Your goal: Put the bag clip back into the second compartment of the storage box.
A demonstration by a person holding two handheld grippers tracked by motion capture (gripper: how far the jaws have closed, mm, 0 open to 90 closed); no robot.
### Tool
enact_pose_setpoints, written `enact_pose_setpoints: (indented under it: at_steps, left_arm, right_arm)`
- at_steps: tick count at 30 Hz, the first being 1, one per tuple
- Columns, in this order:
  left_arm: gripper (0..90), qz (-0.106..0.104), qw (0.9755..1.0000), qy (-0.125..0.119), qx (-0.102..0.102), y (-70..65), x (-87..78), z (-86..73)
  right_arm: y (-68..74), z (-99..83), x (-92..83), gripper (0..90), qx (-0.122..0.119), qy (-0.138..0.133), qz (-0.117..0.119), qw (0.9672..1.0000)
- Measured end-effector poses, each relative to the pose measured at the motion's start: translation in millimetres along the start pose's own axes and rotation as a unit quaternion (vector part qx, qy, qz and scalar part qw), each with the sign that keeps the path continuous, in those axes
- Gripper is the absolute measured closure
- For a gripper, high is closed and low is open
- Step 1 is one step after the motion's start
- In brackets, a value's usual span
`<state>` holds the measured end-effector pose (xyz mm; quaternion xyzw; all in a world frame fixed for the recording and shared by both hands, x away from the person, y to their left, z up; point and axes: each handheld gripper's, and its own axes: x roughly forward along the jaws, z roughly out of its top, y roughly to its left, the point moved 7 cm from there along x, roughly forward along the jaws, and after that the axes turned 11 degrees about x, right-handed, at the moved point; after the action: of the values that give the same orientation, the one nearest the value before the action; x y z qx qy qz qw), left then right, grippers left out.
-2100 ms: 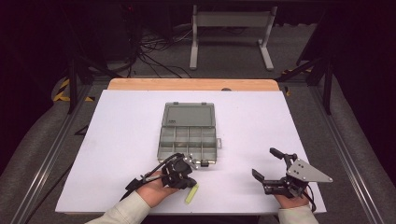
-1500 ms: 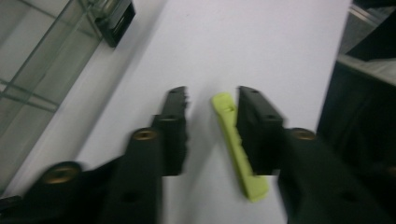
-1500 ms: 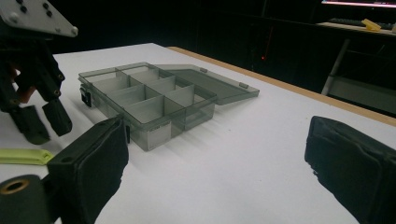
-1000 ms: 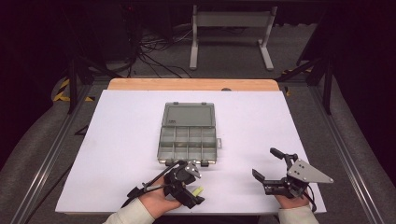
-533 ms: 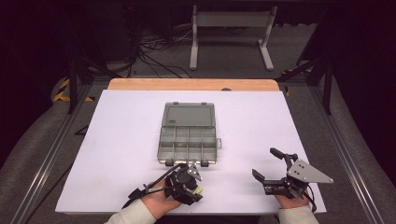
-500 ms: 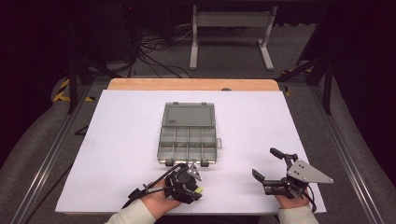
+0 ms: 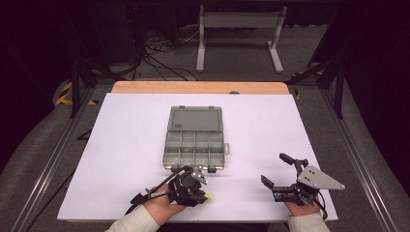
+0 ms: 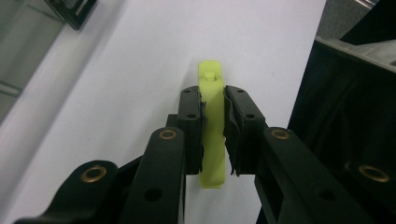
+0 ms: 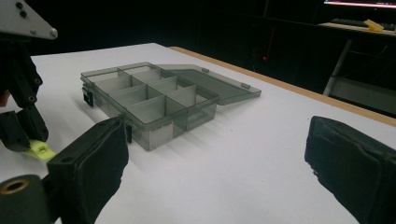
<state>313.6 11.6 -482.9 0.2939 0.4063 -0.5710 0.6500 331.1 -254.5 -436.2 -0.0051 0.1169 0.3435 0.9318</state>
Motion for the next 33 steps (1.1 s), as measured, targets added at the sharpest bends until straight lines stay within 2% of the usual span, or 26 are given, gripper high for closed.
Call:
enact_pose_setpoints:
  at_steps: [14, 33]
  left_arm:
    - [77.4, 0.005, 0.9995, -0.032, 0.0, 2.5, -28.5, 7.4]
    - [77.4, 0.037, 0.9971, -0.067, 0.001, 21.6, -70.5, 20.9]
  right_arm:
    - [-0.4, -0.7, 1.0, 7.2, 0.002, 0.002, -0.001, 1.0]
    - [-0.7, -1.3, 1.2, 7.2, 0.003, 0.002, 0.0, 1.0]
